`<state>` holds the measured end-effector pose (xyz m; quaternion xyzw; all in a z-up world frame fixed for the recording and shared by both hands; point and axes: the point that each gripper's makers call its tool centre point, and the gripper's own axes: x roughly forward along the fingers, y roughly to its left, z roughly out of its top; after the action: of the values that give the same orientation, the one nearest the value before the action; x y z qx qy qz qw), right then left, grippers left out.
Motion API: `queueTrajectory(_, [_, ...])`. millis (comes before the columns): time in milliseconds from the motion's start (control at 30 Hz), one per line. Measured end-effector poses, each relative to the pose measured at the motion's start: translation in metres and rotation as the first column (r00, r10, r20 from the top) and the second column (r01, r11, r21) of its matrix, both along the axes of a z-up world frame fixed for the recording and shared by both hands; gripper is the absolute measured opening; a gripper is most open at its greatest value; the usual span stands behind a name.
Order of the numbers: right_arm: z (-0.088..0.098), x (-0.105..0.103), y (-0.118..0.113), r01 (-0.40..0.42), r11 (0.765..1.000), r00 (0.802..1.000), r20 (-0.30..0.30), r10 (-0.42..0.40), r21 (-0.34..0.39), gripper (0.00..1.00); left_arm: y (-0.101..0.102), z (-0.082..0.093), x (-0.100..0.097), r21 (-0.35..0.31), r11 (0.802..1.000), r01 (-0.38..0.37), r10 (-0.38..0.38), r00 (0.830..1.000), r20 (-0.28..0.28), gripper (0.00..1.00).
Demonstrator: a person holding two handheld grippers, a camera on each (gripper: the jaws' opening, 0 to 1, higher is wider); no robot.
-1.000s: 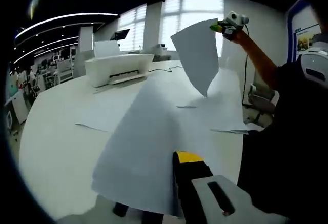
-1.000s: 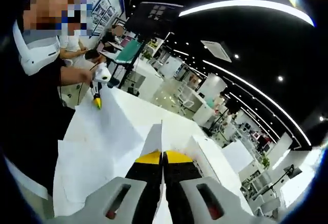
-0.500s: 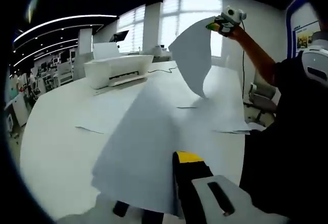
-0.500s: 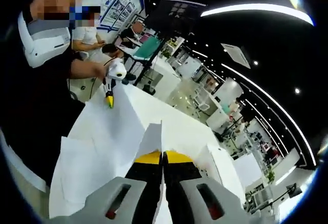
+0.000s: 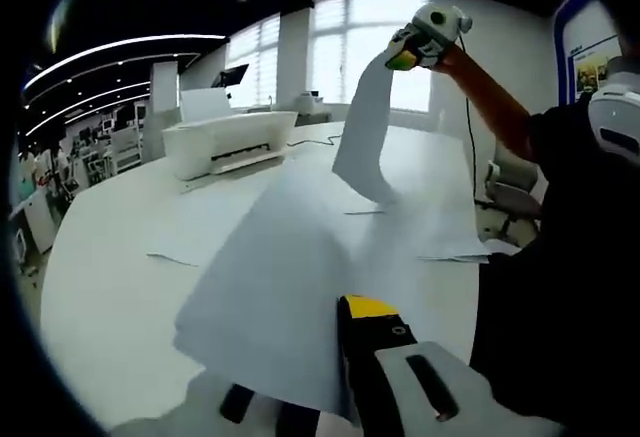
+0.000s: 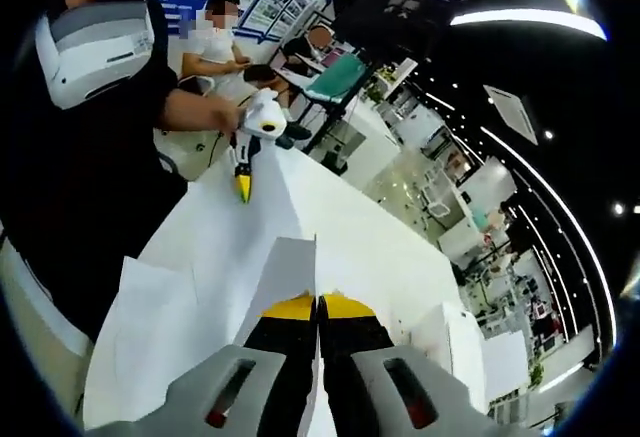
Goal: Organize the stack of printing papers by aligning and flattening the scattered papers on the table
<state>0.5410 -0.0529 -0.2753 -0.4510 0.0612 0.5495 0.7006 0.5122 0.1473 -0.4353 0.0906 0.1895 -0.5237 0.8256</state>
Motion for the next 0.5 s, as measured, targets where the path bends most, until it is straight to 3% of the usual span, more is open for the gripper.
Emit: queueTrajectory(500, [-0.021,0.006,0.023,-0.049,0.991,0.999,-0.03,0.045,-0.121,0.0,-0.016,0.007,-0.006,-0.057,0.996,0.074,-0.077,0.996,-0.045,0.07])
